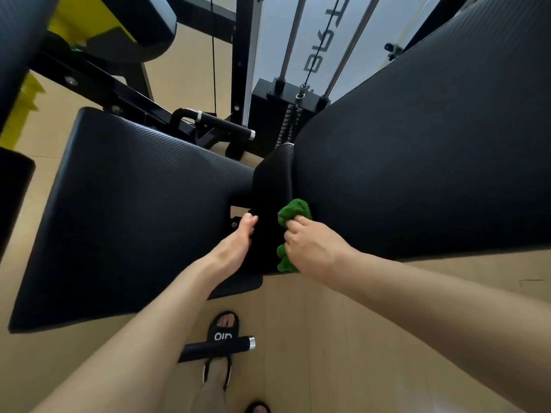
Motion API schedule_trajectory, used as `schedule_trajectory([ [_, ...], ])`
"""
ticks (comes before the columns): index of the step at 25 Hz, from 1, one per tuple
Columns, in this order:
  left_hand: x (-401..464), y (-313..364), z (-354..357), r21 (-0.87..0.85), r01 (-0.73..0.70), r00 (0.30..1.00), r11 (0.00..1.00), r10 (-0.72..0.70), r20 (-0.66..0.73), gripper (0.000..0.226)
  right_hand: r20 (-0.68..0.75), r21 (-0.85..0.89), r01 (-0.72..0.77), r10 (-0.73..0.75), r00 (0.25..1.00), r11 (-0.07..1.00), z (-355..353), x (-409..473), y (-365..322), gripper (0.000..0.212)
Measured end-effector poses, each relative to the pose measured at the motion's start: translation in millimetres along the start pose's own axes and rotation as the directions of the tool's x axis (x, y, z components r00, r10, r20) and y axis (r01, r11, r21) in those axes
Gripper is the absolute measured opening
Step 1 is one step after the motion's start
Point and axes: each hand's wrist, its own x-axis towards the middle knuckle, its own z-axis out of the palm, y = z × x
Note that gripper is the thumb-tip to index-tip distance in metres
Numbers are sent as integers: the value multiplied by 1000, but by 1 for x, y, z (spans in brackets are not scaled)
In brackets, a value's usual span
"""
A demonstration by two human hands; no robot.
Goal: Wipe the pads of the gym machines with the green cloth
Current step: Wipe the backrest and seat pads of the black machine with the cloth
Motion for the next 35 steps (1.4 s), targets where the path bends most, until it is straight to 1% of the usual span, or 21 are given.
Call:
schedule_trajectory([
  [1, 11, -7, -19, 111, 28, 999, 993, -23, -47, 67, -17, 12, 1, -1, 1000, 1000, 4, 13, 3, 35],
  [2, 20, -14, -38, 294, 71, 993, 953, -39, -112, 69, -44, 24, -3, 4, 999, 1000, 8, 24, 9, 34],
  [3, 27, -22, -55, 510, 139, 981, 849, -49, -187, 67, -71, 32, -2, 4, 997, 999, 9, 33, 16, 34],
  [4, 36, -29, -71, 683, 227, 963, 695, -53, -265, 66, -82, 34, 1, 1, 997, 999, 9, 43, 27, 34],
  [5, 43, -35, -83, 782, 307, 944, 543, -69, -323, 67, -88, 37, 14, -10, 996, 999, 8, 54, 41, 34],
  [6, 49, -39, -90, 831, 358, 930, 425, -85, -358, 71, -92, 39, 20, -16, 996, 999, 6, 64, 58, 34],
  [7, 54, -43, -94, 857, 382, 923, 345, -89, -375, 75, -87, 24, 13, -11, 996, 1000, 4, 77, 77, 35],
  [8, 61, -49, -96, 874, 387, 921, 294, -84, -380, 79, -85, -2, -12, 11, 996, 1000, 1, 89, 95, 36],
  [9, 65, -53, -95, 884, 383, 923, 270, -70, -378, 83, -82, -34, -45, 42, 996, 998, 0, 102, 110, 37],
  [12, 70, -64, -93, 910, 355, 933, 213, -21, -359, 88, -13, -143, -185, 185, 983, 972, 0, 134, 134, 39],
  [14, 70, -65, -97, 916, 348, 936, 200, -25, -350, 88, 12, -129, -199, 202, 979, 971, -5, 138, 135, 37],
  [17, 69, -54, -104, 918, 341, 940, 203, -74, -333, 85, 2, -34, -71, 71, 997, 997, -9, 110, 115, 35],
  [19, 70, -45, -104, 910, 340, 940, 237, -98, -326, 82, -14, 42, 8, -8, 1000, 999, -4, 81, 86, 33],
  [21, 70, -42, -105, 895, 352, 936, 274, -116, -333, 80, 19, 84, 69, -71, 997, 994, 0, 63, 66, 32],
  [24, 70, -43, -106, 885, 364, 931, 289, -125, -342, 79, 44, 170, 116, -125, 991, 979, -2, 61, 76, 41],
  [26, 72, -43, -105, 882, 371, 929, 291, -125, -349, 79, 20, 163, 141, -146, 989, 976, -10, 70, 93, 47],
  [28, 75, -43, -104, 878, 375, 927, 297, -127, -352, 79, 6, 102, 109, -110, 994, 989, -14, 87, 114, 49],
  [30, 76, -43, -106, 872, 382, 924, 307, -130, -359, 78, 19, -10, 12, -11, 1000, 1000, -12, 114, 135, 47],
  [32, 78, -44, -107, 867, 387, 922, 314, -143, -360, 77, 41, -74, -78, 81, 996, 994, -5, 136, 146, 48],
  [33, 78, -45, -107, 867, 389, 921, 313, -143, -362, 78, 44, -91, -103, 107, 993, 991, 0, 142, 149, 47],
  [35, 77, -46, -106, 871, 390, 921, 300, -134, -366, 78, 19, -114, -94, 96, 995, 989, 9, 139, 144, 41],
])
